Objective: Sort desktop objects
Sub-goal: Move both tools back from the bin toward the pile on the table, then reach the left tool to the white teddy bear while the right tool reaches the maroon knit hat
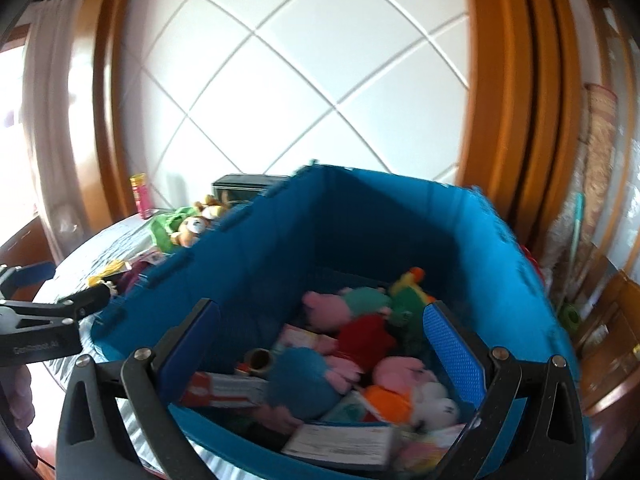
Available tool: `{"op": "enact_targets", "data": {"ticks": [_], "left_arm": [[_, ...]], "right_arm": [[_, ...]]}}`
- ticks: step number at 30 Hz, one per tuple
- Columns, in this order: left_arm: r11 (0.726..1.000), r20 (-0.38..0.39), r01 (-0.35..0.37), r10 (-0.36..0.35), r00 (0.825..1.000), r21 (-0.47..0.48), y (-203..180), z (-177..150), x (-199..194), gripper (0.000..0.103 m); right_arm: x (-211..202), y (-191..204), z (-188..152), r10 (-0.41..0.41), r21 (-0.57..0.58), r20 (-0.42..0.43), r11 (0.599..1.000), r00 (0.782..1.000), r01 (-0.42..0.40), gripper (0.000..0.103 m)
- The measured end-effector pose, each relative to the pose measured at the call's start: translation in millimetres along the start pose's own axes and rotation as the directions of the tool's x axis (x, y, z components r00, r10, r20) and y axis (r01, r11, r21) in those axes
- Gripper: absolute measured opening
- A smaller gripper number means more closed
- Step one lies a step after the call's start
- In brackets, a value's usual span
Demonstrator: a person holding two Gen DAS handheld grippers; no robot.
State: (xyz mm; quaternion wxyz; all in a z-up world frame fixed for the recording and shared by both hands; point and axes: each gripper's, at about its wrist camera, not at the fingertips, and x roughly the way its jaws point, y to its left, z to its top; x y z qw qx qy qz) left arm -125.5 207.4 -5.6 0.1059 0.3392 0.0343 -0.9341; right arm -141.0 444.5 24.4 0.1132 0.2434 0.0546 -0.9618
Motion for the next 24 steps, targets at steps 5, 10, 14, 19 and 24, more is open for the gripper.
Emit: {"op": "enact_targets", "data": {"ticks": [5,10,14,19,24], "left_arm": [[0.998,-0.014,-0.042,0.041,0.999,-0.036,88.6,-6.2,12.8,0.102],[0.993,-0.054,-0.119,0.117,0.992,-0.019,174.8,-15.9,34.1,0.102],[0.992,-0.098,-0.120,0.118,0.988,-0.024,234.2,-24.9,52.1,0.102],[0.987,-0.159,-0.133,0.118,0.980,-0.086,288.8,-36.2,77.2,0.102],[0.978,-0.235,-0.131,0.090,0.968,-0.165,318.8,-45.6,116.1,0.102]], "right_arm": [[5.6,74.1,14.1,0.040,-0.018,0.036,0.999,0.999,-0.039,0.103],[19.1,161.3,23.7,0.058,-0.044,0.032,0.997,0.998,-0.057,0.103],[29.7,219.6,24.0,0.070,-0.039,0.011,0.997,0.997,-0.070,0.103],[54.9,271.0,15.2,0.075,-0.046,-0.060,0.996,0.995,-0.078,0.103],[91.5,291.5,-0.6,0.059,-0.057,-0.158,0.996,0.986,-0.069,0.103]]}}
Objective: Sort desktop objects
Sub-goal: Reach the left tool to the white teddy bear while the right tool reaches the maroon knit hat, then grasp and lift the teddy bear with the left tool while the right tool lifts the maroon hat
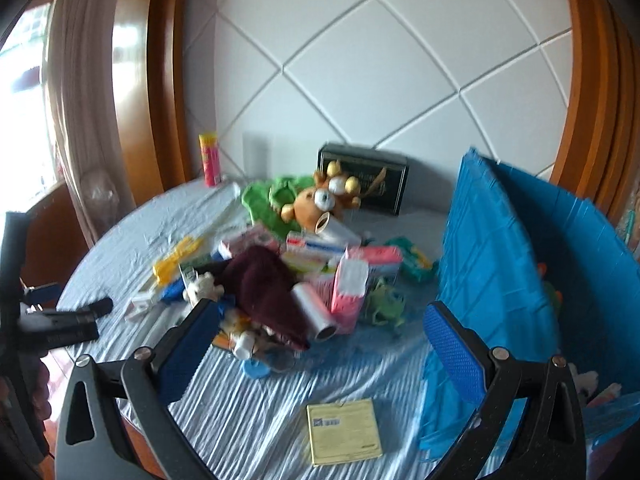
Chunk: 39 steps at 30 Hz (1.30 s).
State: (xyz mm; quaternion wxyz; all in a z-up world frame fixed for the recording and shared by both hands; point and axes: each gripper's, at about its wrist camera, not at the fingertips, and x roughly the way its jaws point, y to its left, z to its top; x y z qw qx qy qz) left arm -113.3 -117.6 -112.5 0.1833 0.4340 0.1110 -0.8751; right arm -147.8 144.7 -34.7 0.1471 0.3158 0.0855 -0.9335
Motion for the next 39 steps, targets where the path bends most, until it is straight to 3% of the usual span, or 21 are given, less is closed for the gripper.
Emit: {"op": "enact_targets", "data": {"ticks": [11,16,23,27,29,31,32,33,37,38,39], "left_arm": [[1.000,-0.115,-0.008,0.011,0.993,0.022,-25.7,18.5,79.2,0.102],[1.000,-0.168,0.007,-0.004,0.986,0.014,-50.4,22.1,112.1,0.091],[0.997,-0.203,0.049,-0.059,0.977,-0.054,-72.1,28.2,146.1,0.089],[0.996,-0.227,0.062,-0.077,0.971,-0.070,-81.0,31.4,169.8,0.083],[0.996,-0.234,0.062,-0.077,0.969,-0.071,-84.9,33.6,182.8,0.073],[0.995,-0.259,0.081,-0.094,0.961,-0.060,-88.0,34.0,196.3,0.051],[0.997,-0.252,0.072,-0.080,0.964,-0.038,-89.3,34.9,197.4,0.048],[0.998,-0.250,0.066,-0.067,0.966,-0.011,-88.7,34.4,196.8,0.033],[0.995,-0.246,0.050,-0.026,0.969,0.092,-79.7,30.6,194.0,0.029],[0.992,-0.243,0.039,-0.010,0.970,0.116,-74.7,30.0,193.1,0.029],[0.990,-0.240,0.027,0.008,0.971,0.141,-69.5,29.5,192.2,0.029]], "right_arm": [[102.3,-0.6,-10.2,0.072,-0.002,-0.144,0.997,0.987,-0.073,0.103],[143.5,-10.4,-11.7,0.093,-0.001,-0.185,0.995,0.978,-0.095,0.103],[180.6,-17.0,-22.8,0.096,0.007,-0.258,0.995,0.961,-0.098,0.103],[193.6,-15.6,-31.7,0.080,0.020,-0.291,0.997,0.953,-0.077,0.103],[198.2,-16.7,-36.5,0.083,0.042,-0.301,0.996,0.950,-0.074,0.103],[202.9,-17.6,-40.9,0.074,0.041,-0.314,0.997,0.946,-0.064,0.103],[205.8,-18.5,-43.1,0.072,0.044,-0.323,0.997,0.944,-0.061,0.103],[208.3,-18.7,-44.9,0.076,0.049,-0.329,0.997,0.941,-0.064,0.103],[217.6,-10.1,-46.4,0.111,0.051,-0.341,0.994,0.934,-0.100,0.103],[219.4,-5.5,-44.9,0.124,0.049,-0.338,0.992,0.933,-0.115,0.099],[221.3,-0.3,-42.6,0.140,0.049,-0.335,0.990,0.932,-0.132,0.086]]}}
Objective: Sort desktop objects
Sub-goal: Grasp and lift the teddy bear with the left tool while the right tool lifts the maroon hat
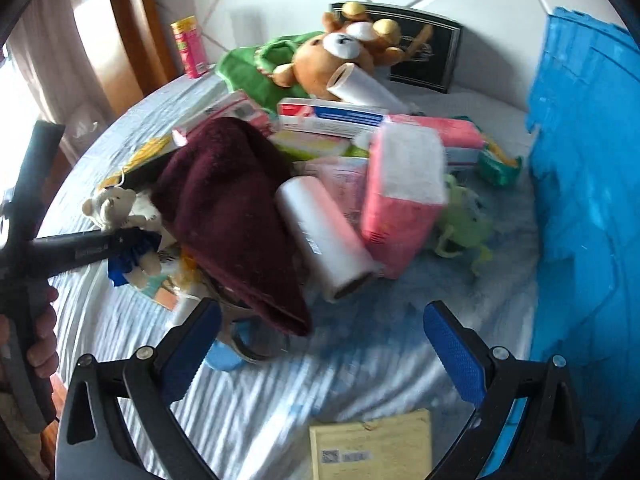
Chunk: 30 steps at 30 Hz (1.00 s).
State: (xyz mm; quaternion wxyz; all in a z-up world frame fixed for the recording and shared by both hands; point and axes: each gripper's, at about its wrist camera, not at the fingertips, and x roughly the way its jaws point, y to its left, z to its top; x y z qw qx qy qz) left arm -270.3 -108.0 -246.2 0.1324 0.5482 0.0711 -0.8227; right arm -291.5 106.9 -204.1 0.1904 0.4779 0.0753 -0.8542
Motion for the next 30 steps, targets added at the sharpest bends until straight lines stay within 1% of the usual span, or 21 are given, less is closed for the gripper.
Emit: {"op": "enact_targets", "data": {"ticks": [3,5,7,10,11,13,14,15,20,23,24,25,26,27,28,29,30], "left_arm": [[0.998,0.007,-0.038,0.038,0.999,0.056,13.9,-2.6,-2.1,0.030],[0.996,0.008,-0.047,0.047,0.999,0.073,23.6,-2.6,-1.1,0.030],[0.997,0.011,-0.045,0.044,0.999,0.069,31.3,-0.7,0.7,0.034],[0.998,0.014,-0.032,0.031,0.999,0.049,38.2,3.5,6.1,0.042],[0.998,0.018,-0.030,0.030,0.999,0.047,39.2,5.0,7.6,0.043],[0.999,0.024,-0.028,0.027,0.999,0.040,40.9,8.5,10.6,0.046],[0.999,0.027,-0.027,0.026,0.999,0.034,41.4,10.4,12.1,0.047],[0.999,0.027,-0.022,0.021,0.999,0.026,42.1,11.8,13.4,0.050],[1.000,0.029,0.005,-0.005,1.000,-0.004,44.3,17.6,18.5,0.050],[1.000,0.032,0.013,-0.012,0.999,-0.011,43.7,19.0,20.5,0.047],[1.000,0.034,0.011,-0.011,0.999,-0.009,43.6,18.8,20.1,0.044],[1.000,0.037,0.009,-0.009,0.999,-0.006,43.6,18.5,19.6,0.037],[1.000,0.035,0.012,-0.012,0.999,-0.005,43.6,18.4,18.8,0.033],[1.000,0.032,0.016,-0.016,0.999,-0.005,43.7,18.4,18.0,0.032],[1.000,0.032,0.015,-0.015,0.999,-0.005,44.4,18.0,16.1,0.032],[1.000,0.032,0.014,-0.014,0.999,-0.006,45.2,17.5,14.0,0.031],[1.000,0.033,0.012,-0.012,0.999,-0.006,46.0,17.1,11.8,0.031]], "right_arm": [[6.2,16.8,11.7,0.047,-0.023,0.007,0.999,0.999,-0.046,0.066],[12.9,31.4,22.8,0.077,-0.051,0.009,0.996,0.997,-0.076,0.064],[21.6,44.8,33.4,0.101,-0.074,0.006,0.992,0.995,-0.101,0.064],[38.6,62.4,49.1,0.115,-0.112,-0.006,0.987,0.993,-0.115,0.064],[44.1,65.9,53.7,0.112,-0.118,-0.007,0.987,0.994,-0.112,0.064],[55.9,70.4,62.0,0.103,-0.125,-0.012,0.987,0.995,-0.103,0.071],[63.2,71.9,66.5,0.096,-0.128,-0.020,0.987,0.995,-0.097,0.083],[69.7,73.1,70.3,0.095,-0.131,-0.024,0.987,0.995,-0.097,0.089],[96.2,72.0,83.6,0.095,-0.132,-0.040,0.986,0.995,-0.099,0.089],[112.8,66.5,90.1,0.108,-0.098,-0.051,0.989,0.993,-0.112,0.089],[119.0,65.2,91.4,0.118,-0.087,-0.061,0.989,0.991,-0.123,0.089],[125.2,64.2,92.5,0.128,-0.078,-0.071,0.988,0.989,-0.133,0.089],[129.4,64.4,92.9,0.132,-0.075,-0.077,0.988,0.988,-0.137,0.075],[131.1,65.4,92.8,0.134,-0.077,-0.076,0.987,0.988,-0.140,0.066],[129.9,66.2,92.5,0.135,-0.080,-0.069,0.987,0.988,-0.140,0.063],[126.3,66.5,92.1,0.137,-0.079,-0.058,0.987,0.989,-0.141,0.052],[121.9,66.6,91.6,0.140,-0.077,-0.046,0.987,0.989,-0.143,0.045]]}}
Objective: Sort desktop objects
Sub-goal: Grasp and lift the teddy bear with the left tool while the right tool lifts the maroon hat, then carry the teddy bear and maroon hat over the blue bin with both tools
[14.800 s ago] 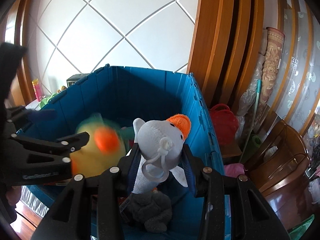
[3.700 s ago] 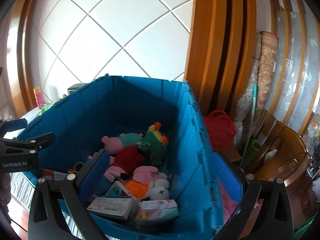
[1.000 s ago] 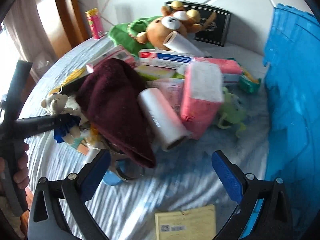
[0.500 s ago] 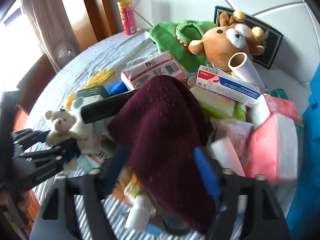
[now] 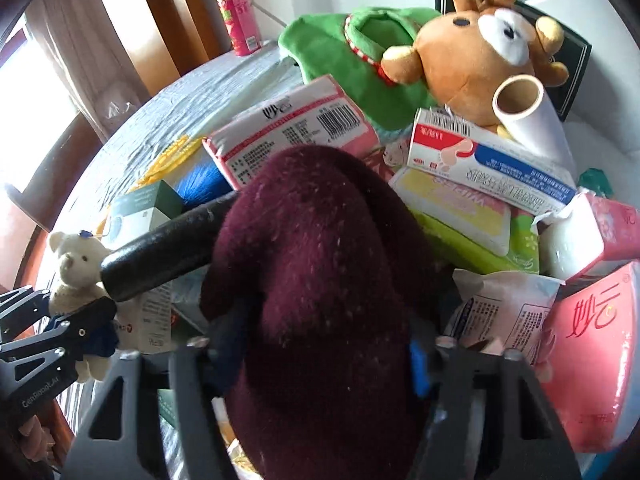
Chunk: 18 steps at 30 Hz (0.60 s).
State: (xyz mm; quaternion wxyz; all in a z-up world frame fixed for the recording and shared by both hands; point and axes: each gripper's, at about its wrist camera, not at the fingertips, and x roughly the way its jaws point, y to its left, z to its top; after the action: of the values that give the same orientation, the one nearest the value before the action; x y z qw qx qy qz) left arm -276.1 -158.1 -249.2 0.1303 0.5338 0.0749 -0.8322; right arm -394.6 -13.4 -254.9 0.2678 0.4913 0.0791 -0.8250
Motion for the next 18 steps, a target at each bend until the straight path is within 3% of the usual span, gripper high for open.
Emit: {"op": "enact_targets", "data": {"ticks": [3,6,18], "left_arm": [[1.000,0.011,-0.002,0.002,1.000,-0.002,3.1,-1.1,-9.6,0.031],[1.000,0.048,0.001,0.000,0.999,-0.006,8.5,-1.8,-27.5,0.030],[1.000,0.198,0.009,-0.009,0.980,-0.002,15.7,6.9,-97.2,0.030]], "right_arm": [[-19.7,1.2,-0.8,0.013,0.010,0.050,1.000,0.999,-0.014,0.029],[-42.9,2.3,-0.3,0.028,0.014,0.094,0.999,0.995,-0.029,0.024],[-138.1,28.4,9.9,0.039,-0.033,0.272,0.999,0.962,-0.031,0.022]]}}
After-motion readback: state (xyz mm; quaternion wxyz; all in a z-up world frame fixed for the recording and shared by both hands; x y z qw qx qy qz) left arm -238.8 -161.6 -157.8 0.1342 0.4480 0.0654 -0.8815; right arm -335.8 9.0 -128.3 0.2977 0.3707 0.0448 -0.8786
